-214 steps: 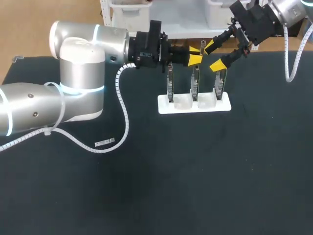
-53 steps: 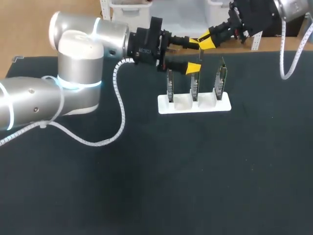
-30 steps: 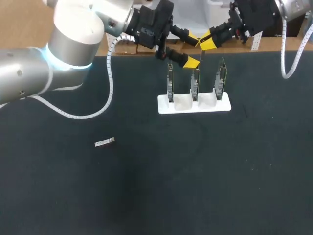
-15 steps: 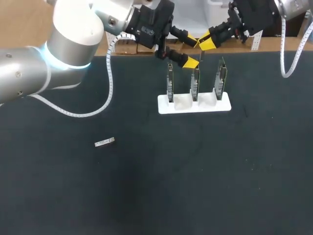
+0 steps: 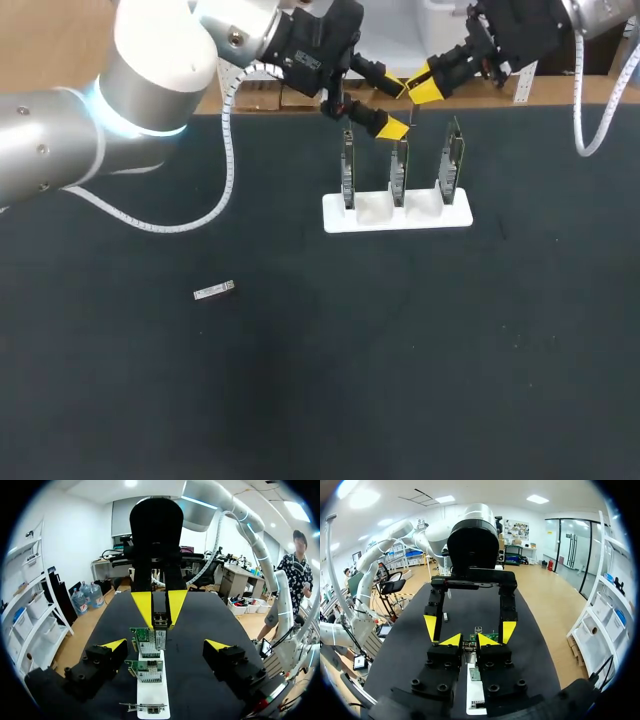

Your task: Pick up the optical module with the left hand, and insert it into the network port with the right hand.

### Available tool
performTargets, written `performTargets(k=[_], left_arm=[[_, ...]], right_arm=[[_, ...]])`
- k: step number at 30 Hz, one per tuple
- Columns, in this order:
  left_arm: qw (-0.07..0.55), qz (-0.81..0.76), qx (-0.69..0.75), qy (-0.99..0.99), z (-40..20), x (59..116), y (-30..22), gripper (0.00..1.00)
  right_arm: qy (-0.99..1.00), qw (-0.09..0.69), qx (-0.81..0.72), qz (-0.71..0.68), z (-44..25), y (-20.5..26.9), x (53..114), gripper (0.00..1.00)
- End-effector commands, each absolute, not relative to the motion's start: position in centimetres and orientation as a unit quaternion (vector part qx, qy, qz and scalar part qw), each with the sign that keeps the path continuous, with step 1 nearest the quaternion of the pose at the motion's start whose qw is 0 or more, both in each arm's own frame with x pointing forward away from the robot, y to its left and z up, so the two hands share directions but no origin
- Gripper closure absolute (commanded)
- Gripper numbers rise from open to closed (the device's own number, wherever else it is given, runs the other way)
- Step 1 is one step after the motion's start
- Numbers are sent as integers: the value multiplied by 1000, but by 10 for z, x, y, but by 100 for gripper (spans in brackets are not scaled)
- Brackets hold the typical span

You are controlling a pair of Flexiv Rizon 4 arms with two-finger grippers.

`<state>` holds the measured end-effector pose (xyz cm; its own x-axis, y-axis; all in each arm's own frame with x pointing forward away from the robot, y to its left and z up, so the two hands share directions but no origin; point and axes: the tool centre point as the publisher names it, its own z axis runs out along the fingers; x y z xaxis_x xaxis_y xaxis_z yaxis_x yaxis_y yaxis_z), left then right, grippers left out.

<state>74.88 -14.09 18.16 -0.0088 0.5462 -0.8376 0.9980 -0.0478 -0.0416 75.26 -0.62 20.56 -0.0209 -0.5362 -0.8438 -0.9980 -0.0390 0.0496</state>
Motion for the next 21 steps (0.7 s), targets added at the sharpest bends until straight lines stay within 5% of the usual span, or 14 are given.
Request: performTargets(k=[1,21], left_arm=[[305,-352,633,618,183,751,-145,0],[297,-337,620,643,174,744,-139,0]], right_arm=[[615,319,-623,363,206,-7,753,100],[617,317,-625,357,206,-12,748,100]])
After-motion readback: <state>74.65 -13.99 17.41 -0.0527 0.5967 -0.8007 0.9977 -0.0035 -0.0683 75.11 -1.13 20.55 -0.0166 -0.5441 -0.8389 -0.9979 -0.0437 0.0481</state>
